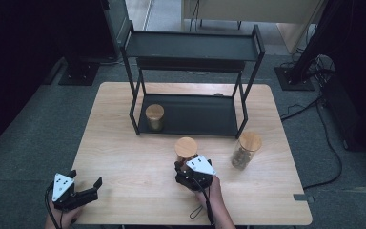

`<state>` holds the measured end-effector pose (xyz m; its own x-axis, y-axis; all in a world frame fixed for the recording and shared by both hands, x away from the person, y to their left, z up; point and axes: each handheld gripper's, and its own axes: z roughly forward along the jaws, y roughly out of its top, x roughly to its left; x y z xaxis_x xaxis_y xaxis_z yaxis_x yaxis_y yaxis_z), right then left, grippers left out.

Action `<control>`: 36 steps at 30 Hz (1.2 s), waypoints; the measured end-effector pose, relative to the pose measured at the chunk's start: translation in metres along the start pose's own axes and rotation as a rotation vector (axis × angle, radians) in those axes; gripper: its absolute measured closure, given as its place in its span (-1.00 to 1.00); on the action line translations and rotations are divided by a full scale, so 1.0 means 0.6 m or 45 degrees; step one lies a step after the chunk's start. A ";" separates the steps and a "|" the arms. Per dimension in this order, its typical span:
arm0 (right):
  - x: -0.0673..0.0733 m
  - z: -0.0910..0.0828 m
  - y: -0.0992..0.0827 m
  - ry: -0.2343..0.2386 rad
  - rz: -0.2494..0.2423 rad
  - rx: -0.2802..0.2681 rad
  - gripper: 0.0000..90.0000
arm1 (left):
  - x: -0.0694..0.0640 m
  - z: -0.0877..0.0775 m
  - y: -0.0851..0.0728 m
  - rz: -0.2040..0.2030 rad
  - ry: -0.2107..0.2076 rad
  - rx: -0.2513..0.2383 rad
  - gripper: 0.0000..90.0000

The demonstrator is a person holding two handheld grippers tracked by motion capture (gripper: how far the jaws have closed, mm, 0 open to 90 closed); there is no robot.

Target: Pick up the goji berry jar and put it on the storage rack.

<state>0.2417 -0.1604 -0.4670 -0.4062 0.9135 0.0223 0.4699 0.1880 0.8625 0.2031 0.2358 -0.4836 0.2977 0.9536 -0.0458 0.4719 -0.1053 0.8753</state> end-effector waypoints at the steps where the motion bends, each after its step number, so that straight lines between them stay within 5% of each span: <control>1: 0.000 0.000 0.001 0.000 0.001 0.003 -0.45 | 0.000 0.000 0.000 0.000 0.000 0.000 -0.99; 36: -0.006 0.054 0.054 -0.041 -0.001 0.006 -0.45 | 0.001 0.000 0.000 -0.002 -0.004 0.000 -0.99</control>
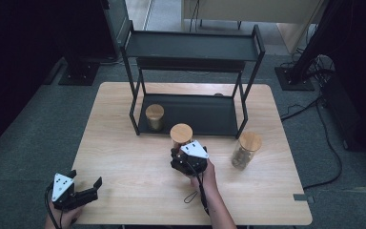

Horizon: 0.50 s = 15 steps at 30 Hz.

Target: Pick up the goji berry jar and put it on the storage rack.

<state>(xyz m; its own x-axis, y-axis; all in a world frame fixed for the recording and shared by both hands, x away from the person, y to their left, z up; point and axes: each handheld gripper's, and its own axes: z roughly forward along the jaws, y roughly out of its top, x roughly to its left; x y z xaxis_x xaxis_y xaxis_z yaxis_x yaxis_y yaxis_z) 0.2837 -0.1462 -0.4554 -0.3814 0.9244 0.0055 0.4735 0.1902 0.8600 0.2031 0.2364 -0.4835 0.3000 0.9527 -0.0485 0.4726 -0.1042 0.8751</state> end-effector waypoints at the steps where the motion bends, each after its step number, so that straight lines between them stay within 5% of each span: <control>1: -0.001 0.002 0.002 -0.002 0.000 0.004 -0.45 | 0.000 0.000 0.000 0.000 0.000 0.000 -0.99; 15: -0.015 0.031 0.030 -0.021 0.010 0.004 -0.45 | 0.000 0.000 0.000 -0.001 -0.002 0.000 -0.99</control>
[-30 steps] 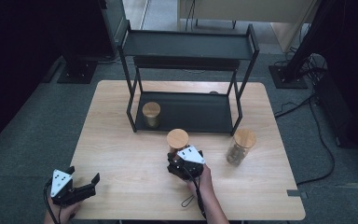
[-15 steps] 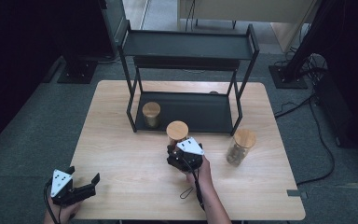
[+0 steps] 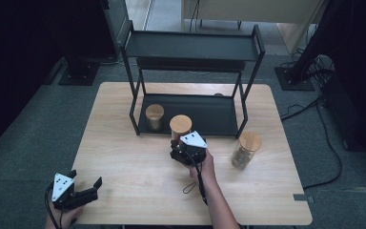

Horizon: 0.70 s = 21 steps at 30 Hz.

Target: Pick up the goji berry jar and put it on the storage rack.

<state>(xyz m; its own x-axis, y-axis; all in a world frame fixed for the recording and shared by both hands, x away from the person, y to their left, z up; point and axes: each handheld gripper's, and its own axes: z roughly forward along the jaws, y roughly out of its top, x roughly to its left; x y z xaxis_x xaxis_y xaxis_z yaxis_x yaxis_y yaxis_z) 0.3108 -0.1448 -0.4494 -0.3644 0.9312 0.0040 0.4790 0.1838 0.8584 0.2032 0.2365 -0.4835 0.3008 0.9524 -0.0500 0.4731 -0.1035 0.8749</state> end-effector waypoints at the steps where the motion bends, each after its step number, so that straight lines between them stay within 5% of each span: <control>1: -0.001 0.002 0.002 -0.003 -0.002 -0.002 -0.45 | 0.000 0.000 0.000 0.000 0.000 0.000 -0.99; 21: -0.016 0.055 0.041 -0.042 0.002 0.012 -0.45 | 0.000 -0.001 0.000 -0.006 -0.002 -0.006 -0.99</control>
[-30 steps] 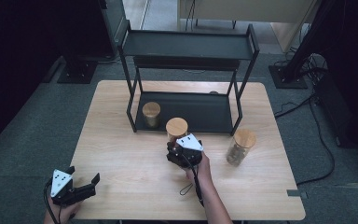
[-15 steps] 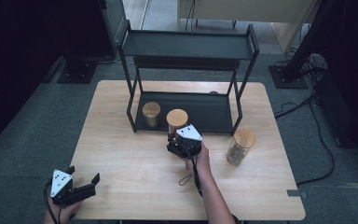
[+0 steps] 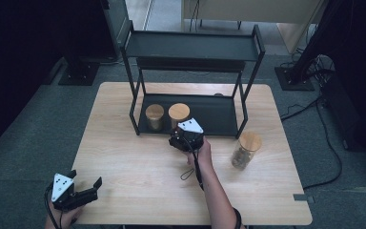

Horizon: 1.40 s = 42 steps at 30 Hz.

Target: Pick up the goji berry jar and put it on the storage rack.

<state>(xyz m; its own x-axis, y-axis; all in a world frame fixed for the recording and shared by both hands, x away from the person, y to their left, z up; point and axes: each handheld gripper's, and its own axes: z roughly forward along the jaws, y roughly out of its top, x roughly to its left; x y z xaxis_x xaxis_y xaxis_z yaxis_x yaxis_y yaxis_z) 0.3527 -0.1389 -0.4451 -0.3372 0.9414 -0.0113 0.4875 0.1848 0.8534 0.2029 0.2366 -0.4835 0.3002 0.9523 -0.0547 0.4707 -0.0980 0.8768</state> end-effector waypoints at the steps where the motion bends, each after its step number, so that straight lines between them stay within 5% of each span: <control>1: -0.001 0.002 0.001 -0.002 0.001 0.001 -0.45 | 0.000 0.000 0.000 0.000 0.000 0.000 -0.99; 42: -0.025 0.091 0.049 -0.019 0.057 0.023 -0.45 | -0.002 0.000 0.000 0.006 0.016 0.000 -0.99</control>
<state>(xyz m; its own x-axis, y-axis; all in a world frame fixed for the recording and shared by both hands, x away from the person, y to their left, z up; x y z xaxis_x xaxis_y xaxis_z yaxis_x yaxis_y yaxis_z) 0.4161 -0.1323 -0.4481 -0.3027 0.9529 0.0186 0.5160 0.1474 0.8438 0.2026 0.2356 -0.4836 0.2921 0.9553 -0.0450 0.4695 -0.1022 0.8770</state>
